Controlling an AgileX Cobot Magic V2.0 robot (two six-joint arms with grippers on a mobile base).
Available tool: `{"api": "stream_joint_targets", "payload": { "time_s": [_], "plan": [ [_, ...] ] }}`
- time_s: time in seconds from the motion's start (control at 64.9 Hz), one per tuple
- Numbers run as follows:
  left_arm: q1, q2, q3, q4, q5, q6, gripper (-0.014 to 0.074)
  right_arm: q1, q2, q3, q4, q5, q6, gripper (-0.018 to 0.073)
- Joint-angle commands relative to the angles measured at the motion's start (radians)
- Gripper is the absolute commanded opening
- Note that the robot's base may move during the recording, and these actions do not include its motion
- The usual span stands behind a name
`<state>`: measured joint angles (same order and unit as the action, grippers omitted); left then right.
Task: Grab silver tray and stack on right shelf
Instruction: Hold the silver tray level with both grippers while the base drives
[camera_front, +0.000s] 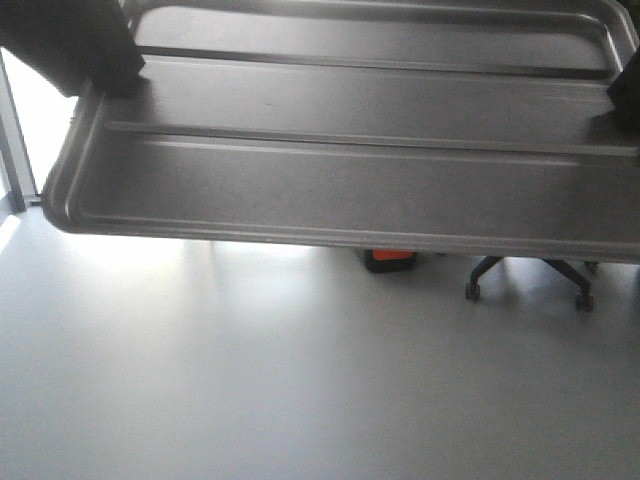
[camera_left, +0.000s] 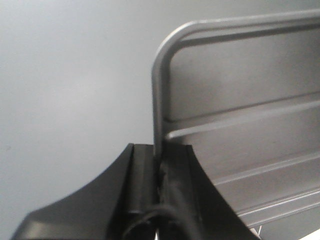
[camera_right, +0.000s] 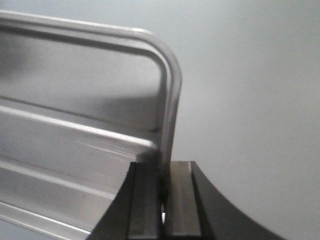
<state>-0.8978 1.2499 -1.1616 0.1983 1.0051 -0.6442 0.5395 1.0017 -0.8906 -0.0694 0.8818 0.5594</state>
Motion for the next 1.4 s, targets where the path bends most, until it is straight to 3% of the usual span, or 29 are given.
{"api": "stream_joint_targets", "payload": {
  "time_s": [0.0,0.971,1.387],
  "plan": [
    [-0.003,-0.029,-0.02,0.058,0.021,0.012,-0.0092,-0.007,-0.016,-0.029,-0.061,-0.01,-0.013,0.0057],
    [-0.003,-0.015,-0.02,0.049,0.023,0.012,-0.0092,-0.007,-0.016,-0.029,-0.061,-0.002,-0.013,0.0057],
    [-0.003,0.073,-0.02,0.053,0.021,0.012,-0.0092,-0.007,-0.016,-0.029,-0.061,-0.002,-0.013,0.0057]
  ]
}}
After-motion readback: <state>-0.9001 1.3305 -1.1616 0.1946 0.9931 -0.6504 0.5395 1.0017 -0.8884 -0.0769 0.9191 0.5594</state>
